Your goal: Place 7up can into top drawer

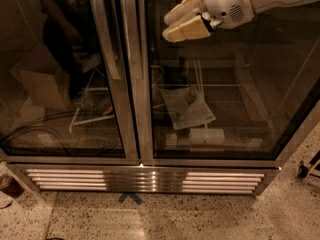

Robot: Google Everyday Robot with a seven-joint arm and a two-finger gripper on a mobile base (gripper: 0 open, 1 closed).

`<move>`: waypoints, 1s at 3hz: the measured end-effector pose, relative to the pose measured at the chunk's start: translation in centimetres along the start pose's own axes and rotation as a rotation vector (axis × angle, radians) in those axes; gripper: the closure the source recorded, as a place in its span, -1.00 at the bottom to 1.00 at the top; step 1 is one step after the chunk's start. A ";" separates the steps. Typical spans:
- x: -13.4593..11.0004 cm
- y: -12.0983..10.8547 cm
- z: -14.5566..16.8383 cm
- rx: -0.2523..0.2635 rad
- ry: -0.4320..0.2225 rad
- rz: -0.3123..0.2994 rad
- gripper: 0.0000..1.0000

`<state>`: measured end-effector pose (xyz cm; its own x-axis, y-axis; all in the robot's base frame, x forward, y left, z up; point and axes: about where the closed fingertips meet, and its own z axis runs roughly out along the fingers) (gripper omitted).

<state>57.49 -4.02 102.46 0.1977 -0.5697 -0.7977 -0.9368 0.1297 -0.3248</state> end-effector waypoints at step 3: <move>-0.1 0.0 0.6 -0.014 0.008 -0.003 -0.78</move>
Offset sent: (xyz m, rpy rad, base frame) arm 0.0048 0.0038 -0.0036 -0.0212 0.0093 0.0071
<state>57.67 -3.52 102.23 0.1988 -0.5765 -0.7925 -0.9400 0.1166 -0.3206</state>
